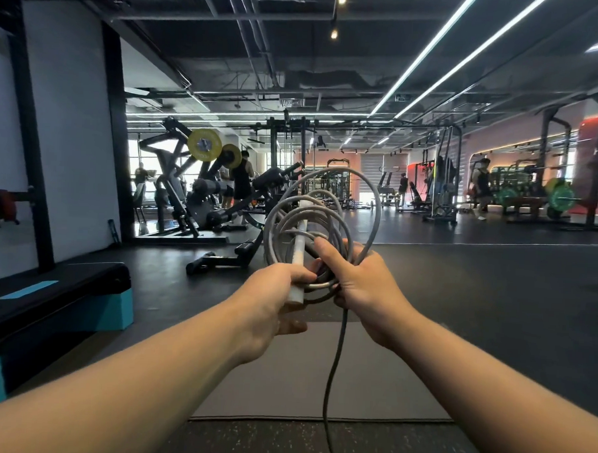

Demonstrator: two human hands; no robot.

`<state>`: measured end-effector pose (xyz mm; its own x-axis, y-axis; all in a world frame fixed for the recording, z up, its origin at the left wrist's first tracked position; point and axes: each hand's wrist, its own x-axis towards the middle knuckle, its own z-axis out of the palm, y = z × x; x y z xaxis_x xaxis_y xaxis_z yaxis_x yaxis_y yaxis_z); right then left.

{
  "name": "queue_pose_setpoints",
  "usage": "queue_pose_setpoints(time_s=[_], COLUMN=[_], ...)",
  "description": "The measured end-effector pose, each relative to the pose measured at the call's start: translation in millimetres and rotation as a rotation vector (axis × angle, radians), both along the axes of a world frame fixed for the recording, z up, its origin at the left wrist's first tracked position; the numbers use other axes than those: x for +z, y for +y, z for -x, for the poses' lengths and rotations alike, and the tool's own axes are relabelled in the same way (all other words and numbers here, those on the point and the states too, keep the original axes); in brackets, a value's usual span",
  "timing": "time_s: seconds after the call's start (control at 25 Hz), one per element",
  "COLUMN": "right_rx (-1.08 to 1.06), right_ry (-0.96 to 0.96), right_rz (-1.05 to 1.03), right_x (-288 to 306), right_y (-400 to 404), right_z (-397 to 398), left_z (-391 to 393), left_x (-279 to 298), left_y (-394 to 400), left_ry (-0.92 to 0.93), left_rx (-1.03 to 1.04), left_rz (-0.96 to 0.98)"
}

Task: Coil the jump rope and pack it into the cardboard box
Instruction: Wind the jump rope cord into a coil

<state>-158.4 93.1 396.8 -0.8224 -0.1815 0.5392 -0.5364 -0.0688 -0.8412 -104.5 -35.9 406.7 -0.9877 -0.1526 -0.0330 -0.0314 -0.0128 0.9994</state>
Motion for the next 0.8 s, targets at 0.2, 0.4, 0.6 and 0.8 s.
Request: queue_pose_setpoints(time_s=[0.2,0.4,0.6,0.8], right_rx=[-0.011,0.043,0.01,0.046], right_ry=[0.148,0.231,0.406,0.385], right_rz=[-0.335,-0.695,-0.973,-0.949], right_x=[10,24,42,50], right_y=[7,14,15,31], right_z=[5,7,-1,-3], left_z=[-5,-7,13,17], left_x=[18,58,69,46], left_y=[-20,-25,-16,-27], left_ry=[0.16,0.99,0.573,0.466], left_rx=[0.286,0.259,-0.196,-0.324], left_rz=[0.668,2.189,1.867,1.213])
